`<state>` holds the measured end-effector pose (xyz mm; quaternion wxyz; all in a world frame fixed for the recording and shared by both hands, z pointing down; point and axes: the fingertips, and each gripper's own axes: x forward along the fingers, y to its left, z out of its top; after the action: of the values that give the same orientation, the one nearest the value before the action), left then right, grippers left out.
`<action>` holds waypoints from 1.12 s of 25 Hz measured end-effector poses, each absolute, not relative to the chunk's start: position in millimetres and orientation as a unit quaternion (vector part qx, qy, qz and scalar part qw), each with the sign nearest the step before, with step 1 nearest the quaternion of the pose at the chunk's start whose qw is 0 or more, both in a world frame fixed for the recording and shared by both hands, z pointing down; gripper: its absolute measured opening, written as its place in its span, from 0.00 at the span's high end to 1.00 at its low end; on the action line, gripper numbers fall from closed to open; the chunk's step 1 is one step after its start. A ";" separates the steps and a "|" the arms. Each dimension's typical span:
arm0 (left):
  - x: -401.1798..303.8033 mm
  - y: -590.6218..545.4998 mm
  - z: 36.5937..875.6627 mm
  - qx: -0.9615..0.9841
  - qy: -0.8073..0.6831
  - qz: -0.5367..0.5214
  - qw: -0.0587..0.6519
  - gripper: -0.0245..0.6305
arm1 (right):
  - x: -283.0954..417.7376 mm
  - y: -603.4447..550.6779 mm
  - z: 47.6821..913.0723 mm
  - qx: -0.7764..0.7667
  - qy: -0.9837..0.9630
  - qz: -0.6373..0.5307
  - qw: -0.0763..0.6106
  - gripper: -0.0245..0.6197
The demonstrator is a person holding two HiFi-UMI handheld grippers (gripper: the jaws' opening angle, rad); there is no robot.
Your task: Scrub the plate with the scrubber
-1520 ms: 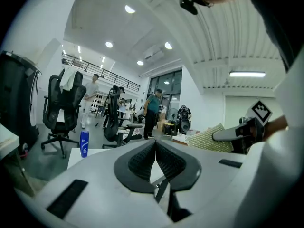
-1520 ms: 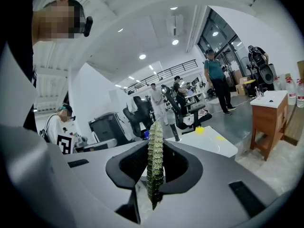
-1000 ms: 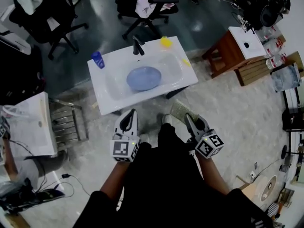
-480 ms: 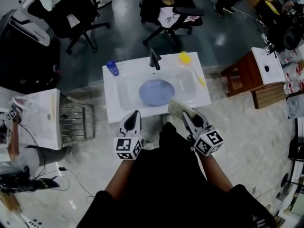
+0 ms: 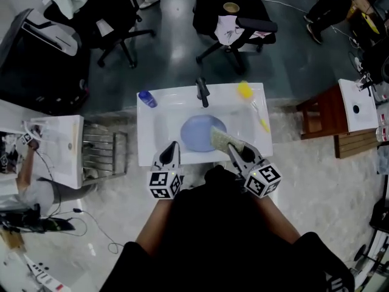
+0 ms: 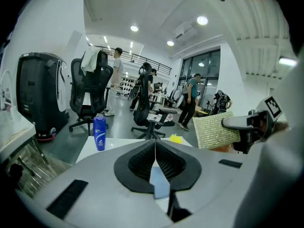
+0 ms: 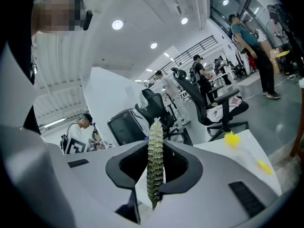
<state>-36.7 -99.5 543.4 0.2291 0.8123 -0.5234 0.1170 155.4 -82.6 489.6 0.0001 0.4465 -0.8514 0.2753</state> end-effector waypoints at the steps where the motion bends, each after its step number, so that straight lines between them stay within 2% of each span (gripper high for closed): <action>1: -33.2 -103.2 547.3 0.810 -0.525 0.123 0.231 0.96 | 156.1 -89.1 491.3 0.439 -0.855 0.276 0.004 0.86; 16: -35.5 -137.6 655.6 0.747 -0.537 0.224 0.321 0.96 | 171.8 -143.8 527.2 0.358 -0.886 0.289 0.054 0.86; 28: -47.2 -167.7 746.3 0.725 -0.491 0.272 0.398 0.95 | 163.0 -169.4 549.4 0.386 -0.864 0.315 0.073 0.86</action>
<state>-47.2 -167.7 746.3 0.3984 0.7253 -0.4913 0.2717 163.0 -169.4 549.4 0.0733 0.3856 -0.8643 0.3146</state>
